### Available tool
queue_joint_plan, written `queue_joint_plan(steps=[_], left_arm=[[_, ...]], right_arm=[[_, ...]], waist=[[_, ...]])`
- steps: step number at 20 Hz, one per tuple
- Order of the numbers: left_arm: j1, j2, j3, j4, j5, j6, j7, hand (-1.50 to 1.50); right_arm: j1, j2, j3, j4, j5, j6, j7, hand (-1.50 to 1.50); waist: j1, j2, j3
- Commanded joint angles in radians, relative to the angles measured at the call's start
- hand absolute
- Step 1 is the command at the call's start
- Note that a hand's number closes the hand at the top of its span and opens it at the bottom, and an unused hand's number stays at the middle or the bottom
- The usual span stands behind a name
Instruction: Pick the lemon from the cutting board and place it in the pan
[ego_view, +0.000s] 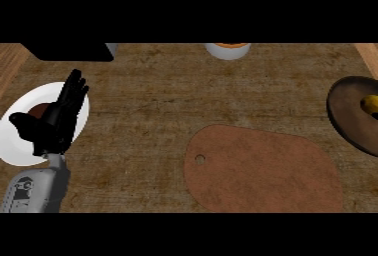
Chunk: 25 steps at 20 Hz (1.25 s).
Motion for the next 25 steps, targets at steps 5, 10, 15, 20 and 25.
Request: queue_joint_plan(steps=[5,10,15,20,25], left_arm=[[0.033,0.028,0.035,-0.002,0.016,-0.011,0.013,0.0],[0.05,0.019,0.029,-0.026,-0.01,0.02,0.008,0.0],[0.049,-0.008,0.02,0.036,-0.028,0.036,-0.033,0.0],[0.068,0.023,0.037,-0.026,-0.004,0.014,0.015,0.0],[0.036,0.009,0.027,0.0,-0.013,0.02,-0.007,0.0]], right_arm=[[0.146,0.062,-0.089,-0.092,-0.202,0.28,-0.163,-1.5],[0.256,0.133,-0.064,-0.278,-0.25,0.396,-0.164,-1.5],[0.393,0.195,-0.056,-0.523,-0.298,0.486,-0.077,-1.5],[0.563,0.318,-0.057,-0.819,-0.352,0.561,0.013,-1.5],[0.693,0.472,-0.018,-1.23,-0.352,0.538,0.23,-1.5]], waist=[[-0.05,-0.023,-0.006],[-0.07,-0.033,-0.011],[-0.081,-0.028,-0.013],[-0.079,-0.03,-0.013],[-0.056,-0.018,-0.01]])
